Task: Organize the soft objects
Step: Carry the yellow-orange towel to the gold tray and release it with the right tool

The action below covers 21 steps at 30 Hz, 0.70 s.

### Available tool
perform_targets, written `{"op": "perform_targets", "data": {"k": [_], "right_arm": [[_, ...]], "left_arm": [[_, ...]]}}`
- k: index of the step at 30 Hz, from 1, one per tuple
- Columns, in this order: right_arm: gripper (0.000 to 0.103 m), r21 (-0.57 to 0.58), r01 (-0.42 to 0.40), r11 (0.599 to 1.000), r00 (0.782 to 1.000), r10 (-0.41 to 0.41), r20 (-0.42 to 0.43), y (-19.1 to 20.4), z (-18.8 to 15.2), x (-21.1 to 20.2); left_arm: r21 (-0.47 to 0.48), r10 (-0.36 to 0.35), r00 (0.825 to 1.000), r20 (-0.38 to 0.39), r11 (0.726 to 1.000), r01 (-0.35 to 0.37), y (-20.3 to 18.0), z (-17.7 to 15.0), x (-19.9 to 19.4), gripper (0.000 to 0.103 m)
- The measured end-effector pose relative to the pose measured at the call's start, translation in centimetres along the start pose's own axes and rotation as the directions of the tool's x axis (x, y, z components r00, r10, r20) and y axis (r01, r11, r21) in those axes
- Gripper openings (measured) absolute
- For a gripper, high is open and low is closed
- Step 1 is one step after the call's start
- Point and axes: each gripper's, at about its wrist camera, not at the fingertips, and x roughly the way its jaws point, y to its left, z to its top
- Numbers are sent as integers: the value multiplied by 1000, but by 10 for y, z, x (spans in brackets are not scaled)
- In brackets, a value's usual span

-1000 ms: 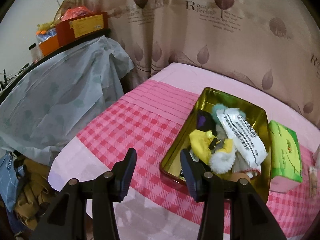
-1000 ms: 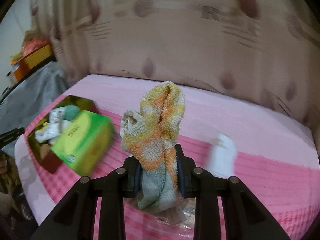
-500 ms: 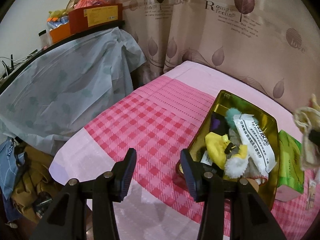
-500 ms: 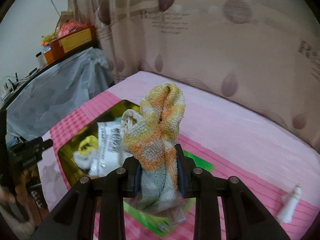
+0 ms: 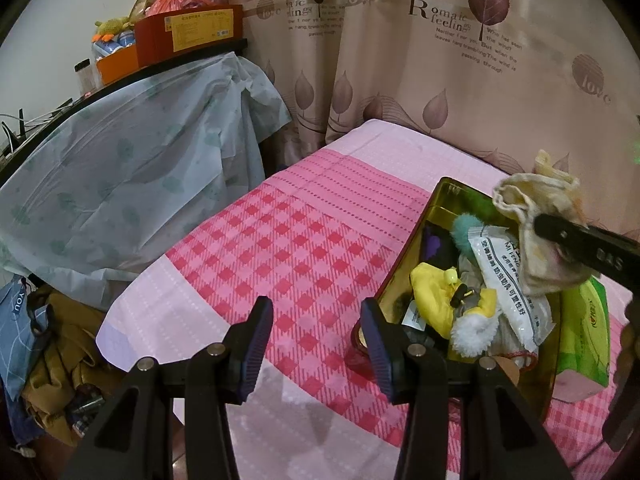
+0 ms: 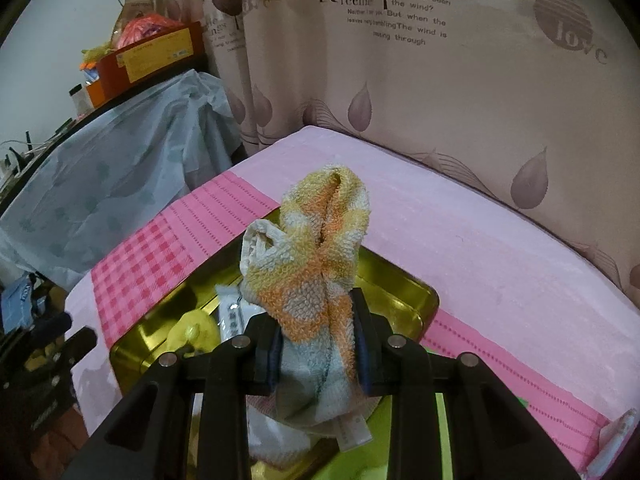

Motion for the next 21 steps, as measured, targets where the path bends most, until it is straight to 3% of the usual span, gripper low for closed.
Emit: {"op": "perform_targets", "data": {"k": [7,9,15,19,21], "right_arm": [[34,27,10,1000,1000,-10,-20,-5,2,14],[47,28,11,1000,1000,-11,-14,-6,1,13],[67,20,-23,1000,1000,23,19,-3,0,2],[70,-14,-22,1000,999,23,29,4,-2,-8],[76,-12,-33,999,999,34,36,6,-4,-15]], "left_arm": [[2,1,1000,-1,1000,-1,-1,0,1,46],[1,-2,1000,-2,1000,2,-1,0,1,46],[5,-4,1000,-6,1000,4,-2,0,3,46],[5,-2,1000,-8,1000,2,-3,-1,3,46],[6,-2,1000,-8,1000,2,-2,-1,3,46]]}}
